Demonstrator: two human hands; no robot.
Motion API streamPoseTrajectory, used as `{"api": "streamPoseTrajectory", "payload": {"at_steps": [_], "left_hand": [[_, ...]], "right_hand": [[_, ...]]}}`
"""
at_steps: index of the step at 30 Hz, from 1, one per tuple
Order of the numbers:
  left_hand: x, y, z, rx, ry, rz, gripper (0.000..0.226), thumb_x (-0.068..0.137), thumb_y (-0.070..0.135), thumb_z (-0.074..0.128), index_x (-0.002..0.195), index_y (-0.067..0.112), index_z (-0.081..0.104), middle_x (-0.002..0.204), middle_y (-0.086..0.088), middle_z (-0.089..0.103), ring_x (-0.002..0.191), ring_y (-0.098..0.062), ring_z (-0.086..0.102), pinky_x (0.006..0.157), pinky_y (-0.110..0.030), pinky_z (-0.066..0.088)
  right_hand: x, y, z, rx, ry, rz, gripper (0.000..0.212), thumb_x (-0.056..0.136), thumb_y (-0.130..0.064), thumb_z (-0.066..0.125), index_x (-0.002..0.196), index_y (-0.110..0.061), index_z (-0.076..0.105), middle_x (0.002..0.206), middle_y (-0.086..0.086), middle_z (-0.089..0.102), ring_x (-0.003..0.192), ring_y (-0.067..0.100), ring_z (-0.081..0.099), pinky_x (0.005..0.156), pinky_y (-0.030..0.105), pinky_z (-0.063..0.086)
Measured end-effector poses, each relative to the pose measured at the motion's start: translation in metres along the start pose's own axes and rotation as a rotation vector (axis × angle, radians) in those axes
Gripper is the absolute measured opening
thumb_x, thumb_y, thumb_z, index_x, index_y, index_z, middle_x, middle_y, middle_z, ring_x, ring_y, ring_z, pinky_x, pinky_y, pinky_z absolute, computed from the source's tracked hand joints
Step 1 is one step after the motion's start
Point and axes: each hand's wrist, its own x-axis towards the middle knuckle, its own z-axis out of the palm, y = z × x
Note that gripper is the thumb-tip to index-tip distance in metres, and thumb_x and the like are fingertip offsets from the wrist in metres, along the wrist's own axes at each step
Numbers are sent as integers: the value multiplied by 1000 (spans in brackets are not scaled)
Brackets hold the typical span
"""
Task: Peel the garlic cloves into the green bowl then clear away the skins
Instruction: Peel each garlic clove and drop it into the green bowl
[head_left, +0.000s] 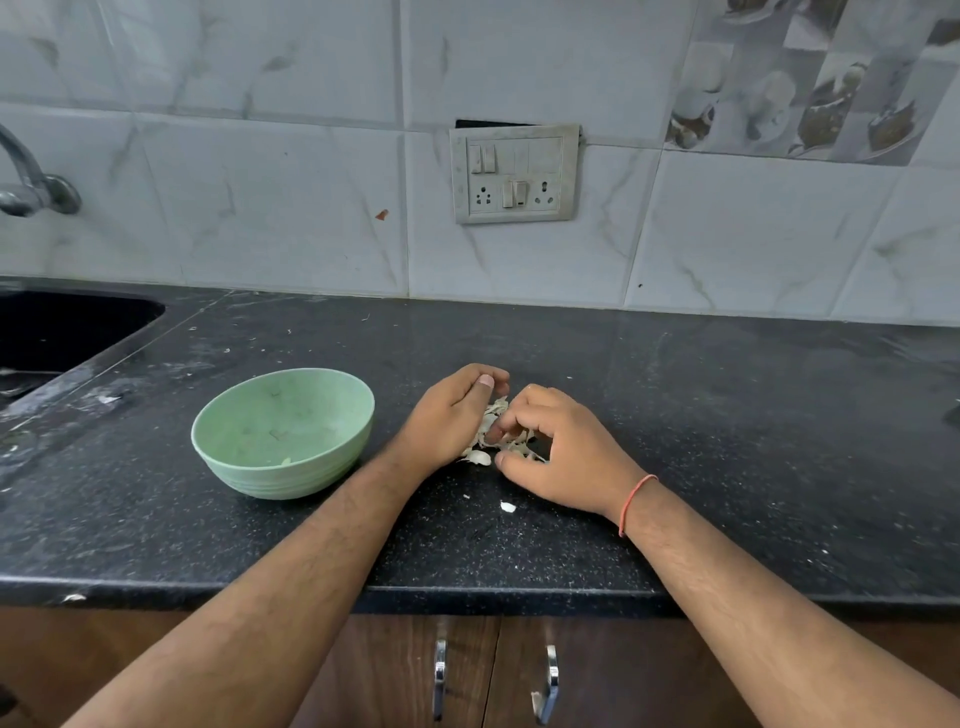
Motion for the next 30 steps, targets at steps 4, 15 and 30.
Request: {"api": "streamPoseTrajectory", "payload": {"at_steps": [4,15,30], "left_hand": [[-2,6,0,-30,15,2,36,115,29,39,127,19,71,114,7,76,112,-2,69,110,-37,51],[0,4,-1,-14,61,36,38,114,36,38,124,24,72,112,9,78,112,-2,69,109,-37,51],[-6,16,2,36,107,203,18,93,29,83,110,27,76,93,10,77,84,-7,73,79,-28,61]], "right_hand": [[2,-4,6,-148,-30,-58,24,85,-50,79,104,-35,79,97,-18,55,95,8,50,81,31,50],[8,-8,9,-342,-56,-137,32,98,-54,53,103,-31,75,96,-16,57,92,7,46,78,39,49],[21,11,-2,218,292,229,19,107,-27,61,97,-30,78,91,-20,76,88,0,71,76,17,53]]}}
